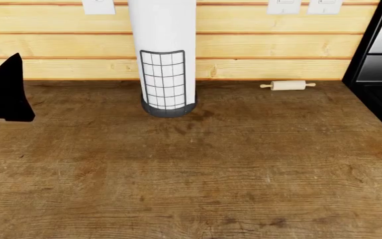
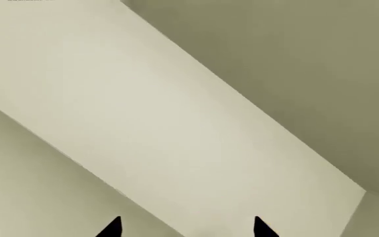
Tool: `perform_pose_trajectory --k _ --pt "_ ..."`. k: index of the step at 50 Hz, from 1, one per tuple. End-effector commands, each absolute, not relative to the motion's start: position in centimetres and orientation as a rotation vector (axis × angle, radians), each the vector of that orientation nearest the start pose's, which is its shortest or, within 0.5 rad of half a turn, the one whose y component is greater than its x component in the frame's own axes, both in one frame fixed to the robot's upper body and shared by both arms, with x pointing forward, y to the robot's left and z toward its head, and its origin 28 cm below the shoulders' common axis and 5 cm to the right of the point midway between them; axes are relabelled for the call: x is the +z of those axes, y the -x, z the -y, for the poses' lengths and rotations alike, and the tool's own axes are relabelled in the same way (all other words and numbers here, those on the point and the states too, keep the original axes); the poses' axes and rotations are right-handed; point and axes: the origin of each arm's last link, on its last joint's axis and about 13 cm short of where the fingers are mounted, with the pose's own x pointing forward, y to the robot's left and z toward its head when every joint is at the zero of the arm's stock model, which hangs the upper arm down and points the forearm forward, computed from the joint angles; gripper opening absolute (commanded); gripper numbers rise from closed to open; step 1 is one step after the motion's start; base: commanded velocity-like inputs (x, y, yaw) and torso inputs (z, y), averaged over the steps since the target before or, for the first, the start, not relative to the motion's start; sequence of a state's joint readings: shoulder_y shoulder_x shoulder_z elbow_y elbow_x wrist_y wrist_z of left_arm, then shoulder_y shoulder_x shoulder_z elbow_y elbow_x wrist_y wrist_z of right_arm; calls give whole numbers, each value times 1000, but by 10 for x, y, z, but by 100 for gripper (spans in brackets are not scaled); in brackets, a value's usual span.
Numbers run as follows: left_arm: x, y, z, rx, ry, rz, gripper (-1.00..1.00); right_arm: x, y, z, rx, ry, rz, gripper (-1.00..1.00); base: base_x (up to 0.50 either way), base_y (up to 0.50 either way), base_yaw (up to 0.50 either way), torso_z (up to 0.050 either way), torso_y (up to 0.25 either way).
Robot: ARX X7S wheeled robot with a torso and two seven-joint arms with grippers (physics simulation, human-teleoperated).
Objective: Pick the ice cream from the counter and place it in the cabinet.
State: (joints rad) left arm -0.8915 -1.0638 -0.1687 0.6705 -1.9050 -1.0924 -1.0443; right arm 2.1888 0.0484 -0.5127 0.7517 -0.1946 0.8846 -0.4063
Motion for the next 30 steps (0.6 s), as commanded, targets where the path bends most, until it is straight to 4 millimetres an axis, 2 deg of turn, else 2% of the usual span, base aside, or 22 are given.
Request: perform_pose_trajectory --k 1,11,17,30 --pt "315 -158 -296 53 -104 106 100 498 -341 104 234 447 7 100 0 0 0 0 0" --pt "316 -157 -297 59 -103 108 100 498 -340 107 229 426 52 100 0 0 0 0 0" --pt "318 -157 -297 59 -105 110 100 507 -331 111 245 351 84 100 -6 -3 -7 0 0" --pt "319 -156 -296 62 -111 110 100 543 -298 127 202 268 206 100 -5 -4 -8 0 0"
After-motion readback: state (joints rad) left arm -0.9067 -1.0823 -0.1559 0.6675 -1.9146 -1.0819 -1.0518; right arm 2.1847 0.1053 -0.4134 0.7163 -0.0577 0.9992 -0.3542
